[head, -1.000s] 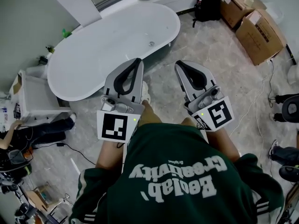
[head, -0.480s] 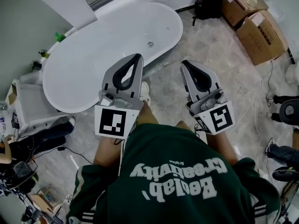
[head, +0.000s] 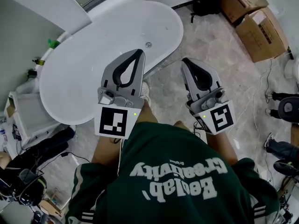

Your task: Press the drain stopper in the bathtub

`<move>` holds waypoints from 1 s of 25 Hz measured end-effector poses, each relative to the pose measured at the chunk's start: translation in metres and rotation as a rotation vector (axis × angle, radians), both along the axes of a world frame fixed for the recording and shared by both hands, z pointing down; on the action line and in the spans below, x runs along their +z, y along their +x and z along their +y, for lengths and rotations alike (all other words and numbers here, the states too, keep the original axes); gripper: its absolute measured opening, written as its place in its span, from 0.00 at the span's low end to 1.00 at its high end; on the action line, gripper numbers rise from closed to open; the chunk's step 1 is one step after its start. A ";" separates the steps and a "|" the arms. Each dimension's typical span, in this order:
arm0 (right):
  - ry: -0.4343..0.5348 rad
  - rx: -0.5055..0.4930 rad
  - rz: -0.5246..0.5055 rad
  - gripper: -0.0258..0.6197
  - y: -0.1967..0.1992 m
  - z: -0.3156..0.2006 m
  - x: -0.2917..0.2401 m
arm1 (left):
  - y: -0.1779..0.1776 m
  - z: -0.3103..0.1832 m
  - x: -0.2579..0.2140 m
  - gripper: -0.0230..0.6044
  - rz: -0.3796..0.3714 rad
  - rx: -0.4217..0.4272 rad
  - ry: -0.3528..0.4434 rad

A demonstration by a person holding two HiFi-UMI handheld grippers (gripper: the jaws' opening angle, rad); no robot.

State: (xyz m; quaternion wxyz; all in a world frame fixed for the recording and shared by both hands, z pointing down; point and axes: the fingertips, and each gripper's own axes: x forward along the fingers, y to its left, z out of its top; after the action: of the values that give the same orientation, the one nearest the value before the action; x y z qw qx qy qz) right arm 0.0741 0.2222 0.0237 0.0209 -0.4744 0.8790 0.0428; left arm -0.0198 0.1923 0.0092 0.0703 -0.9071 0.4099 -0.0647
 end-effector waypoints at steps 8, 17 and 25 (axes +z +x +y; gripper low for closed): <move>-0.007 0.020 -0.015 0.06 -0.022 -0.076 -0.011 | -0.019 -0.080 -0.003 0.05 -0.007 0.037 -0.030; 0.017 0.087 0.000 0.06 -0.038 -0.153 -0.024 | -0.042 -0.150 -0.008 0.05 0.051 0.037 -0.048; 0.001 0.104 0.019 0.06 -0.061 -0.212 -0.024 | -0.064 -0.208 -0.003 0.05 0.075 0.034 -0.069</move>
State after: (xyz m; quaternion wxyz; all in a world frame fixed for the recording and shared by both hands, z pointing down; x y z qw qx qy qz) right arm 0.0135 0.0099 -0.0005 0.0106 -0.5192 0.8532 0.0488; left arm -0.0840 -0.0154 0.0058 0.0245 -0.9177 0.3942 -0.0434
